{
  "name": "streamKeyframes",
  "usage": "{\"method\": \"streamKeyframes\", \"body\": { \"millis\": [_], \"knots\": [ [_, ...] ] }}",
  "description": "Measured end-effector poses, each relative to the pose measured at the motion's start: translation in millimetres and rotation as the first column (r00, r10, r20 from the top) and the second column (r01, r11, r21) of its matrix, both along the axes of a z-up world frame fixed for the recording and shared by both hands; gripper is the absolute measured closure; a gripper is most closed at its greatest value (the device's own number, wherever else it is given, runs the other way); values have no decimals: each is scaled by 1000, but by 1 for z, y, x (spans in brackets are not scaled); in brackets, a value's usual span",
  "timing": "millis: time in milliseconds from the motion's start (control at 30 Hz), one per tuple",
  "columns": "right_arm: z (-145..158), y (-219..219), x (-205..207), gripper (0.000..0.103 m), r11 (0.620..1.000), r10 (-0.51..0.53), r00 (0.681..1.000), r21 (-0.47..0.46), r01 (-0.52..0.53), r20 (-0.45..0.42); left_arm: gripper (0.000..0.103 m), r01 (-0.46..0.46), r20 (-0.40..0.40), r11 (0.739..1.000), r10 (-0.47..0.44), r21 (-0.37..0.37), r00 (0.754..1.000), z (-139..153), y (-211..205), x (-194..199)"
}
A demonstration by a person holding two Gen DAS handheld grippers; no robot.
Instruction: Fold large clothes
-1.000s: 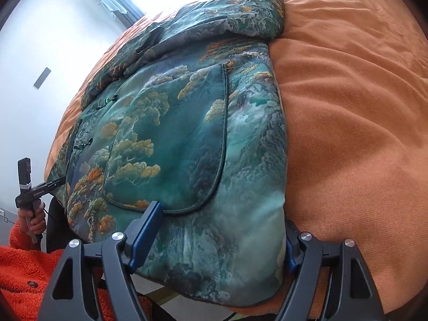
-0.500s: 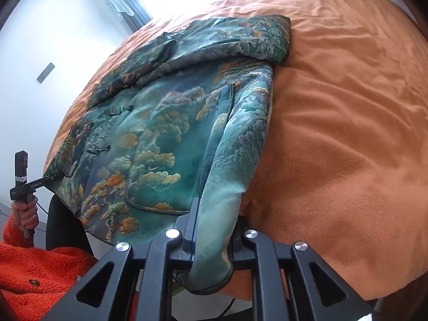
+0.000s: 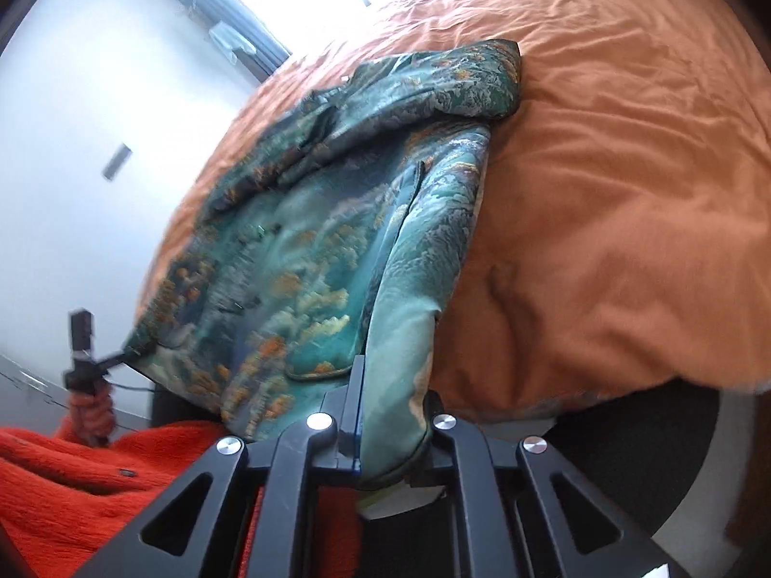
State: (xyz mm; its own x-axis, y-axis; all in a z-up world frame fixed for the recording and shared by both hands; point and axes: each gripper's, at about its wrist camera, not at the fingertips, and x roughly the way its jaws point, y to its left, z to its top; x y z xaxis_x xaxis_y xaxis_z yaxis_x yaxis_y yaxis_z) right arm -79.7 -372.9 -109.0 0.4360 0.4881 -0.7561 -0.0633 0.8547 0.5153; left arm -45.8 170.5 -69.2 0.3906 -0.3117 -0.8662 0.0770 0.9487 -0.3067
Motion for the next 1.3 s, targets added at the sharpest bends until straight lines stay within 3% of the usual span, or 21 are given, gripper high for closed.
{"method": "streamKeyframes", "body": {
  "millis": [200, 367, 533, 700, 833, 933, 1000, 1100, 1133, 1167, 1300],
  "knots": [
    [33, -33, 39, 93, 972, -96, 992, 222, 76, 80, 91, -66, 100, 977, 88, -203, 991, 54, 30, 28],
    [62, -43, 112, 93, 974, -137, 976, 204, 101, 169, 91, -115, 135, 951, 159, -288, 978, 85, 36, 100],
    [63, -41, 207, 93, 978, -155, 969, 171, 122, 192, 91, -147, 148, 956, 188, -255, 971, 94, 26, 198],
    [30, -54, 290, 93, 962, -235, 966, 165, 217, 103, 91, -219, 113, 961, 240, -172, 964, 71, 16, 278],
    [-16, -66, 320, 93, 946, -284, 959, 169, 278, 15, 85, -245, 87, 966, 252, -86, 964, 36, 5, 318],
    [-42, -69, 327, 93, 928, -317, 947, 193, 319, -45, 82, -254, 31, 962, 258, -100, 966, 12, 7, 337],
    [-53, -71, 331, 92, 912, -335, 939, 226, 343, -76, 76, -278, -27, 947, 277, -160, 961, 4, 15, 345],
    [-58, -76, 334, 85, 888, -339, 932, 283, 363, -130, 50, -281, -48, 927, 278, -247, 959, 12, 23, 348],
    [-57, -78, 334, 80, 882, -333, 932, 304, 361, -141, 26, -279, -26, 928, 281, -245, 959, 20, 25, 346],
    [-54, -79, 334, 70, 872, -330, 933, 330, 361, -147, 8, -280, 4, 931, 289, -235, 957, 29, 27, 345],
    [-31, -89, 327, 45, 843, -364, 923, 377, 385, -129, 6, -247, 60, 938, 269, -245, 961, 50, 37, 336]
  ]
}}
